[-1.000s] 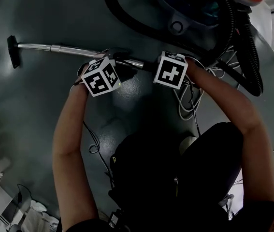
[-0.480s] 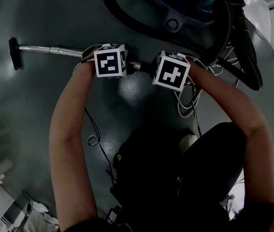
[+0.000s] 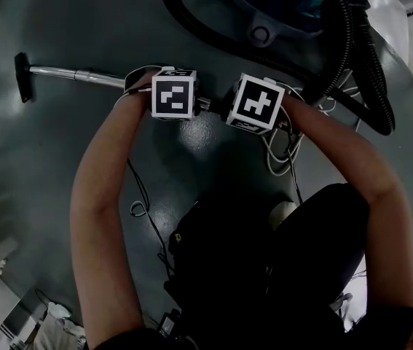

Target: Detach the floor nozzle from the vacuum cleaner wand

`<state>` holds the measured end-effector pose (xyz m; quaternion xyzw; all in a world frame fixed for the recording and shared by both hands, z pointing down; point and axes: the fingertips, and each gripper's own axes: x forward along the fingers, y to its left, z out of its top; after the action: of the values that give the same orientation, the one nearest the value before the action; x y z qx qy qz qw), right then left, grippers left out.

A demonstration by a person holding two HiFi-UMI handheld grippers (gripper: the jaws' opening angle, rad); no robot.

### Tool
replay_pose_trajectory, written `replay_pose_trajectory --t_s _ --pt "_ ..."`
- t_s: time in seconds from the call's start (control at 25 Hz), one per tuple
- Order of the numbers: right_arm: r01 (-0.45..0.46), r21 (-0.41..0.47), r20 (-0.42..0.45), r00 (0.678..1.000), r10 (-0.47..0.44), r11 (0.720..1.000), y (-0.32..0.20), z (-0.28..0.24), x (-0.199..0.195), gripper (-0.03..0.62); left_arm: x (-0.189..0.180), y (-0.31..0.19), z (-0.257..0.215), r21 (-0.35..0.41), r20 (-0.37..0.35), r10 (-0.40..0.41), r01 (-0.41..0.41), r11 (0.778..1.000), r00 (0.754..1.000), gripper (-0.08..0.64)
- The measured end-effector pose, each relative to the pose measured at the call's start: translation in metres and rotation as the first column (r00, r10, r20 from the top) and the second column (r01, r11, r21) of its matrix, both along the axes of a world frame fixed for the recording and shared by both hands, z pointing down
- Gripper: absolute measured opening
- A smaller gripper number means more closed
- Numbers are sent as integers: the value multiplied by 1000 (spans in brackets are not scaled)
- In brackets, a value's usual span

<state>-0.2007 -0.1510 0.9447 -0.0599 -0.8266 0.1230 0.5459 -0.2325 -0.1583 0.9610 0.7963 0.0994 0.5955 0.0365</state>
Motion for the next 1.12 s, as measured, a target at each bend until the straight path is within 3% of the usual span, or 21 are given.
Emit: replay_pose_trajectory --t_s 0.36,0.76,0.88,0.96,1.12 --pt "-60 7 -19 998 60 998 1 6 -5 141 0 0 -6 -17 10 -10 11 1000 1000 160" --pt "-59 71 -43 997 62 996 -6 6 7 133 -2 -12 -4 -21 -14 -73 73 997 997 166" --pt "-26 86 -69 997 32 996 -7 9 17 132 -11 -10 3 14 37 -9 8 1000 999 160" --pt "27 149 -88 996 -14 988 -12 15 24 132 -26 1 15 18 90 34 -35 999 995 156" --pt "60 172 -87 995 -46 983 -11 16 25 132 -36 18 25 30 76 12 -14 999 997 158"
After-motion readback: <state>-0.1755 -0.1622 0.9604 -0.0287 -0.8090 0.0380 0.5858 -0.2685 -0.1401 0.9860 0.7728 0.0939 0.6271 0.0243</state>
